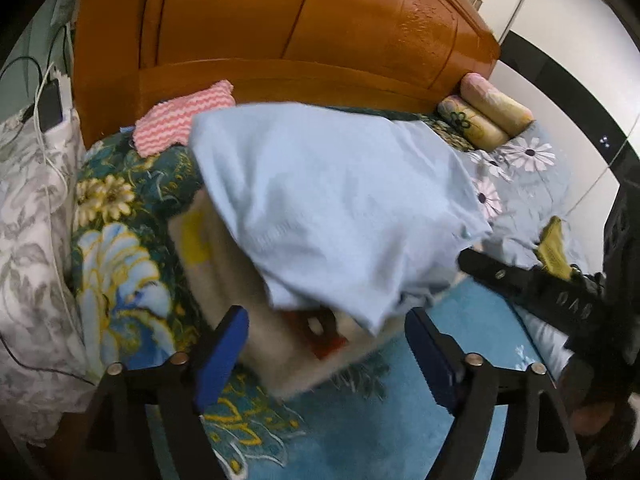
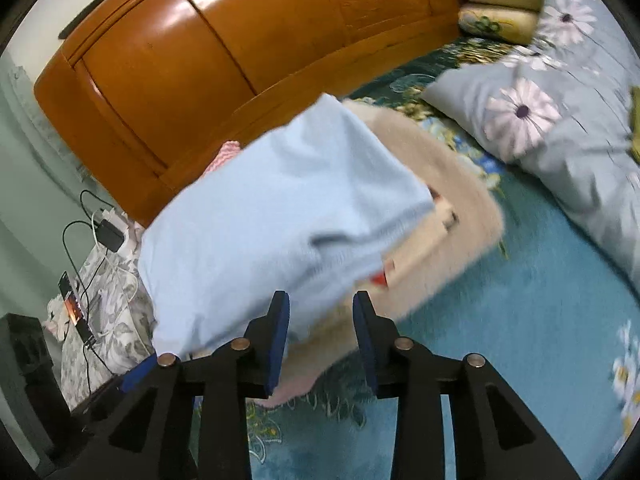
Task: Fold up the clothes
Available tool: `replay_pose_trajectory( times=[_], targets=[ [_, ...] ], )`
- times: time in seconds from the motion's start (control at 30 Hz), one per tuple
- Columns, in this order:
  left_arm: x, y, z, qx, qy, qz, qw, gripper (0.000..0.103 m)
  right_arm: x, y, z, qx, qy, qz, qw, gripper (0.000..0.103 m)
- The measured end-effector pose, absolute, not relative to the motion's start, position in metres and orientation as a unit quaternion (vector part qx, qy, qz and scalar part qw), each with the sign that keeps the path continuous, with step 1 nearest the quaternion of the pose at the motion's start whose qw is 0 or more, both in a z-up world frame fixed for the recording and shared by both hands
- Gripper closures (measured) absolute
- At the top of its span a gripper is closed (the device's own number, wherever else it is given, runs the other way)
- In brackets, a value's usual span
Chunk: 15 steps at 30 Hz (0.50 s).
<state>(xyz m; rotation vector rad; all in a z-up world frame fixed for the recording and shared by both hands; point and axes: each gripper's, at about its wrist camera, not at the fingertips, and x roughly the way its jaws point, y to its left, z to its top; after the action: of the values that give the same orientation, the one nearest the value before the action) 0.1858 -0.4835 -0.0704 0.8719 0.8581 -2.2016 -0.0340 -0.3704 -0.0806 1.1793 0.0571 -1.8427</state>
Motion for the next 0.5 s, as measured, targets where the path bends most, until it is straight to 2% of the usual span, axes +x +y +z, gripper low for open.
replay_pose_trajectory(
  times=[0.1,0.13,0.17,0.27,0.3,0.37,0.5],
  targets=[
    [0.194,-0.471,-0.072,0.313,0.332,-0.835,0.308,0.003,-0.024,-0.358,-0.090,0.480,0.009,-0.760,0.438,0.064],
    [0.197,-0.469,-0.072,0.307,0.333,-0.836,0.309,0.000,-0.021,-0.354,-0.093,0.479,0.005,-0.765,0.431,0.058],
    [0.200,-0.467,-0.071,0.300,0.336,-0.838,0.309,0.000,-0.019,-0.351,-0.094,0.475,0.003,-0.770,0.426,0.050],
    [0.209,-0.464,-0.070,0.290,0.343,-0.836,0.315,0.000,-0.013,-0.342,-0.097,0.461,-0.005,-0.786,0.411,0.045],
    [0.212,-0.463,-0.070,0.291,0.343,-0.833,0.322,0.000,-0.012,-0.339,-0.098,0.456,-0.008,-0.793,0.403,0.040],
    [0.216,-0.462,-0.069,0.294,0.344,-0.826,0.336,0.000,-0.008,-0.333,-0.101,0.442,-0.014,-0.806,0.393,0.013],
    [0.222,-0.458,-0.072,0.294,0.350,-0.820,0.345,0.000,-0.001,-0.333,-0.100,0.411,-0.008,-0.824,0.391,0.004]
  ],
)
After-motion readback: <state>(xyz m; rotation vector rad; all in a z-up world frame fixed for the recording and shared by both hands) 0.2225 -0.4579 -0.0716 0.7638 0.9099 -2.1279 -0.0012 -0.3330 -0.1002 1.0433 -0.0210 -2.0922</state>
